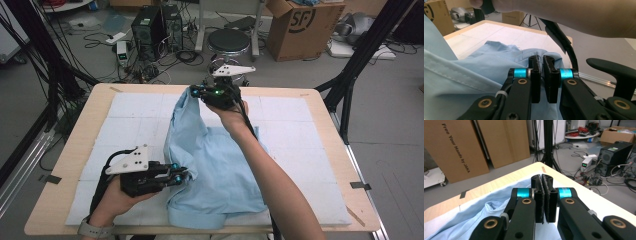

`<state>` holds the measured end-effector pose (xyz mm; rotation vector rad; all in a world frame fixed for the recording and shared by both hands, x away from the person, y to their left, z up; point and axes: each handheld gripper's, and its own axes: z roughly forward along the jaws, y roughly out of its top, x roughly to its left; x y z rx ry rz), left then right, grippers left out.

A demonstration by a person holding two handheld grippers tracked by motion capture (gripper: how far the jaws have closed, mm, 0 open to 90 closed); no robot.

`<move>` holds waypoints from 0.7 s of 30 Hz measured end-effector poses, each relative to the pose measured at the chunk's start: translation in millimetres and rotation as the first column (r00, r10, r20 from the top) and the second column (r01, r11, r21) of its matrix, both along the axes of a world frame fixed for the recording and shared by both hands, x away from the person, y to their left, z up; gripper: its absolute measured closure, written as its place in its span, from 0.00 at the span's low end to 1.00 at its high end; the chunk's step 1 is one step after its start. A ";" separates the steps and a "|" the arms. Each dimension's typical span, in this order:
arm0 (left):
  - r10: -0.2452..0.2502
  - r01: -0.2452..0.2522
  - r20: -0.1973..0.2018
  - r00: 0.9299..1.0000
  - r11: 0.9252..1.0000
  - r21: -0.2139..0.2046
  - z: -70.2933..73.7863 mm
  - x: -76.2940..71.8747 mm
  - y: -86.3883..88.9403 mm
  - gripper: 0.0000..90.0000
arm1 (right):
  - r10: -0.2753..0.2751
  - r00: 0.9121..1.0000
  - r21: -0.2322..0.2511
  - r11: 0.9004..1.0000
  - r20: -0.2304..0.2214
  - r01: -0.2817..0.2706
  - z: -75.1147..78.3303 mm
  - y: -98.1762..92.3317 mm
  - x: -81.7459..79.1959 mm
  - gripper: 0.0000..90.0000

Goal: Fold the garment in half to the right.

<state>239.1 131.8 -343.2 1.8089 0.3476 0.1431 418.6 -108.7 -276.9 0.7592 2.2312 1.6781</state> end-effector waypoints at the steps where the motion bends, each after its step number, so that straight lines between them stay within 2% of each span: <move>1: -0.002 0.002 0.000 1.000 1.000 -0.002 0.0 0.0 -1.9 0.95 | -0.003 1.000 -0.006 1.000 0.003 0.003 0.5 -2.4 -0.1 0.99; 7: 0.010 -0.010 0.007 1.000 1.000 0.005 -0.4 -1.6 -12.5 0.95 | -0.020 1.000 -0.012 1.000 0.008 0.020 1.7 -13.0 -0.8 0.99; 12: 0.001 -0.002 0.012 1.000 1.000 0.023 -1.8 -2.0 -24.6 0.95 | -0.043 0.999 -0.013 0.999 0.007 0.043 -1.0 -23.3 -1.3 0.99; 21: -0.021 0.022 -0.008 1.000 0.999 0.026 -7.3 1.8 -48.2 0.95 | -0.085 0.996 -0.017 0.996 -0.006 0.085 -8.8 -46.6 1.4 0.99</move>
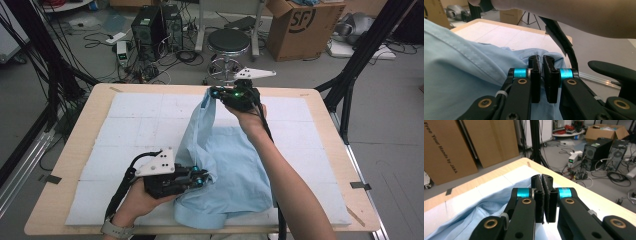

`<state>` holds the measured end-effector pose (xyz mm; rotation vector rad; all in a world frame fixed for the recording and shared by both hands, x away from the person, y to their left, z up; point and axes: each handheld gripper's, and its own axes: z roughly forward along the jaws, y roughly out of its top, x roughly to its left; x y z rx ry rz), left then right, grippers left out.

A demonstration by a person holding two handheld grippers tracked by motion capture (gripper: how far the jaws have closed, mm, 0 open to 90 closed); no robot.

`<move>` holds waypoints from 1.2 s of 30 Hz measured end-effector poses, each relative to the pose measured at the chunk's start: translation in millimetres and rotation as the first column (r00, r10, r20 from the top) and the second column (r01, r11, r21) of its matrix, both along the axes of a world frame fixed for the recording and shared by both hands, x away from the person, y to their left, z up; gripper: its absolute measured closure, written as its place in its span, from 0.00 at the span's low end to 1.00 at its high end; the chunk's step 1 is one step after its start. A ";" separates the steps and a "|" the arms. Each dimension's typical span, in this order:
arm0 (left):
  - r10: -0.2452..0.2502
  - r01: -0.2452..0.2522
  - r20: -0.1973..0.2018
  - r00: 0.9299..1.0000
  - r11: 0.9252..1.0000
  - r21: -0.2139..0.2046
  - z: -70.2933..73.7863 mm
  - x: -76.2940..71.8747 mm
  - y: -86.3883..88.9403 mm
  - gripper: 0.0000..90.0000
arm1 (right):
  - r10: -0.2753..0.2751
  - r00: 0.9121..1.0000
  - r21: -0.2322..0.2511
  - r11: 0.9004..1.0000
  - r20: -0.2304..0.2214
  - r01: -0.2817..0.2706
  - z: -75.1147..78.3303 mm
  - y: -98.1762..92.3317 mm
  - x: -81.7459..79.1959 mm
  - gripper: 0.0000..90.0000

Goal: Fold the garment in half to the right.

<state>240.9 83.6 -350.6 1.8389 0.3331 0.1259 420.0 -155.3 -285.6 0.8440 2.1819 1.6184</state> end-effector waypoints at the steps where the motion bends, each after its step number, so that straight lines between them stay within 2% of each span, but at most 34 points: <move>1: -0.003 0.003 -0.003 1.000 1.000 -0.003 -0.4 0.5 -2.8 0.95 | -0.006 1.000 -0.003 1.000 -0.001 0.006 -0.2 -1.8 0.3 0.99; 10: -0.032 0.032 -0.015 0.999 0.999 -0.011 0.3 5.1 -31.9 0.95 | -0.036 0.999 -0.036 0.999 0.005 0.036 0.6 -17.2 0.0 0.99; 12: -0.042 0.041 -0.020 0.999 0.999 -0.009 0.1 6.5 -38.5 0.95 | -0.044 0.999 -0.031 0.999 0.004 0.045 -0.7 -23.0 -0.4 0.99; 17: -0.065 0.066 -0.037 0.997 0.998 0.021 -4.8 8.5 -61.2 0.95 | -0.070 0.998 -0.035 0.997 -0.008 0.069 -7.0 -39.8 -0.7 0.99; 24: -0.088 0.091 -0.071 0.994 0.995 0.047 -16.9 11.6 -84.0 0.95 | -0.107 0.994 -0.052 0.993 -0.030 0.105 -21.4 -63.0 2.4 0.99; 36: -0.079 0.089 -0.121 0.989 0.993 0.072 -34.5 17.2 -111.7 0.95 | -0.162 0.984 -0.084 0.984 -0.078 0.155 -51.9 -86.8 8.4 0.99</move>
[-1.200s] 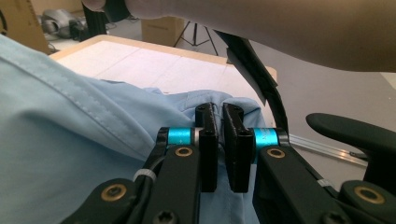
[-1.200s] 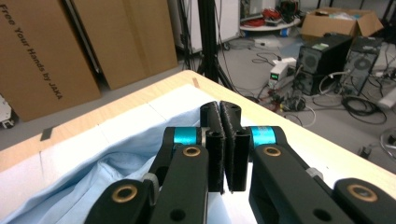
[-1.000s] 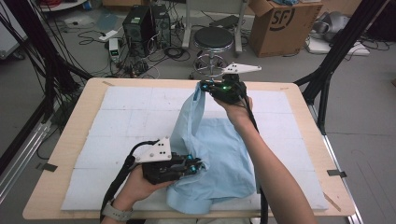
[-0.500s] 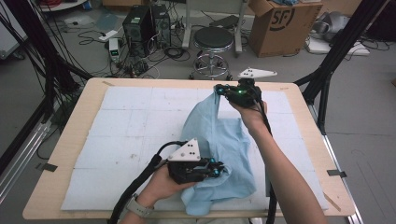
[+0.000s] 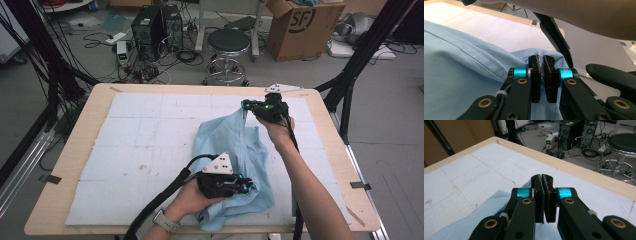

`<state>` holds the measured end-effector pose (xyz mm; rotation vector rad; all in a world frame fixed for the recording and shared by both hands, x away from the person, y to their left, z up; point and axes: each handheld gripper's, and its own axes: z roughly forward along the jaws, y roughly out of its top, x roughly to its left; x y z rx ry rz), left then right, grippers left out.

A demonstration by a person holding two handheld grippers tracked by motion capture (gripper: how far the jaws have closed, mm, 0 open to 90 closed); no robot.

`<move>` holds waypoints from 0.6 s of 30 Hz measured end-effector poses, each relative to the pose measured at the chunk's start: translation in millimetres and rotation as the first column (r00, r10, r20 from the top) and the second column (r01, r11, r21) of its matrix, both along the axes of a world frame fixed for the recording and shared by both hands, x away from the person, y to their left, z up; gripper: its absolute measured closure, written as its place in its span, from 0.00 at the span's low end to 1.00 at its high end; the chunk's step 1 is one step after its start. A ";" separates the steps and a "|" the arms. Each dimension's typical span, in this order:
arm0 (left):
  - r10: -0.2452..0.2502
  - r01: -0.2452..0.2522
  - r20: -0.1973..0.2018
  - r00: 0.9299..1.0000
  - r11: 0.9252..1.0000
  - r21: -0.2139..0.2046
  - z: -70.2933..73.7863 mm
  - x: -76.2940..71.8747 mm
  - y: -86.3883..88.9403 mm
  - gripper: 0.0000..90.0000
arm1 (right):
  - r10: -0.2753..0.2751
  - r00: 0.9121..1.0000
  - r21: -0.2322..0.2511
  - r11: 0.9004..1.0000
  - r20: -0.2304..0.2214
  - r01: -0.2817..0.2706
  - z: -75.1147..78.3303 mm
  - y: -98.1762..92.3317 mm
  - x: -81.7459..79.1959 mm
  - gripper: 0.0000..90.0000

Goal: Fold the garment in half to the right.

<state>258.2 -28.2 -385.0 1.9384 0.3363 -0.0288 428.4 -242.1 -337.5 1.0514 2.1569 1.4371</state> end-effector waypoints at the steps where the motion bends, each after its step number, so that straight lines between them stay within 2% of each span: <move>1: -0.001 0.001 0.001 1.000 1.000 0.009 -1.8 0.2 -2.0 0.95 | -0.004 1.000 -0.006 1.000 -0.003 0.004 -1.8 -1.3 0.6 0.99; 15: -0.012 0.016 -0.049 0.999 0.996 0.089 -24.5 4.7 -25.3 0.95 | -0.044 0.998 -0.047 0.998 -0.049 0.042 -30.5 -16.7 2.9 0.98; 18: -0.015 0.020 -0.043 0.999 0.994 0.103 -27.8 4.2 -30.3 0.95 | -0.051 0.997 -0.049 0.998 -0.057 0.048 -36.0 -20.0 3.8 0.99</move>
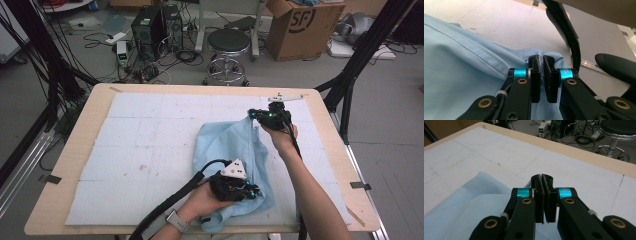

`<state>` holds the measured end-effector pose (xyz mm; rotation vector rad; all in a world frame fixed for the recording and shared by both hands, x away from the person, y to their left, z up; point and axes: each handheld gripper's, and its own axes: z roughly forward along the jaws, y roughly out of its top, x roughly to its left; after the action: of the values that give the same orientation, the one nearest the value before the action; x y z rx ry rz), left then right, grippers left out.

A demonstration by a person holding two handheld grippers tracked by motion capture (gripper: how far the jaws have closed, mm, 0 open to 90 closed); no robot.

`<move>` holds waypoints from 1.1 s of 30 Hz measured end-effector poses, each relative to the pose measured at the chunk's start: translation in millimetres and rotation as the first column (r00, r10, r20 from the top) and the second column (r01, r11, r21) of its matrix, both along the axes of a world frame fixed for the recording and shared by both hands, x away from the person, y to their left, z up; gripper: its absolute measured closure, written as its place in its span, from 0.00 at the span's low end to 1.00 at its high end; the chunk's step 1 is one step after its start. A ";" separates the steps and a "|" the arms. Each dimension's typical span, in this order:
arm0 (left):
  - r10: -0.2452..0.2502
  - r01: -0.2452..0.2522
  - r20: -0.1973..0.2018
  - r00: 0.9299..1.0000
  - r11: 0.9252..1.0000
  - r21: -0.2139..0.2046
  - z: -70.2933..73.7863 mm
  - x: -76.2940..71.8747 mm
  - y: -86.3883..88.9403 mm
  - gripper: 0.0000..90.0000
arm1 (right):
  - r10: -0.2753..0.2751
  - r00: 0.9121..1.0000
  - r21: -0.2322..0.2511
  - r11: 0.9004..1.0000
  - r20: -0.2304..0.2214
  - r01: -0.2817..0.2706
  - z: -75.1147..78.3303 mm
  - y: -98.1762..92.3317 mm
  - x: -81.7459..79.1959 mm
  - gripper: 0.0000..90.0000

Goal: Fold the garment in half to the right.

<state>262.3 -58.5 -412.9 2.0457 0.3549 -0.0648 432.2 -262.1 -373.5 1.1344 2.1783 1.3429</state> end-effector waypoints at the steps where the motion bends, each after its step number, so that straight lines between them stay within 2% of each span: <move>1: 0.001 -0.001 -0.002 1.000 1.000 0.004 -1.1 -0.2 -1.6 0.95 | -0.002 1.000 -0.003 1.000 -0.001 0.002 -1.5 -0.8 0.3 0.98; 5: 0.004 -0.004 -0.002 1.000 1.000 0.027 -5.2 -0.1 -5.8 0.95 | -0.011 1.000 -0.014 1.000 -0.015 0.011 -8.2 -3.2 2.1 0.99; 9: -0.002 0.001 0.011 1.000 0.997 0.078 -9.7 -0.6 -10.6 0.95 | -0.019 1.000 -0.026 0.999 -0.025 0.018 -14.2 -5.4 3.4 0.99; 17: 0.004 -0.005 0.010 1.000 0.994 0.112 -15.4 -1.9 -16.4 0.95 | -0.044 0.997 -0.049 0.998 -0.056 0.042 -28.7 -12.3 6.6 0.99; 24: 0.010 -0.010 0.001 1.000 0.994 0.113 -16.8 -0.6 -17.2 0.95 | -0.050 0.997 -0.064 0.997 -0.065 0.046 -34.8 -11.3 10.9 0.98; 29: 0.014 -0.013 -0.007 1.000 0.995 0.096 -16.1 0.5 -16.3 0.93 | -0.058 0.996 -0.067 0.996 -0.073 0.053 -37.5 -12.4 11.9 0.98; 31: 0.006 -0.006 0.000 1.000 0.998 0.070 -13.6 0.0 -14.7 0.88 | -0.055 0.995 -0.053 0.997 -0.080 0.051 -37.6 -12.6 12.1 0.94; 33: 0.005 -0.006 0.021 1.000 0.999 0.053 -10.9 -1.4 -12.8 0.76 | -0.072 0.995 -0.051 0.996 -0.069 0.069 -35.8 -13.1 10.8 0.81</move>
<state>260.9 -71.3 -423.7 2.0964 0.3524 -0.0317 443.0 -275.2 -409.4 1.2465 2.1856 1.2317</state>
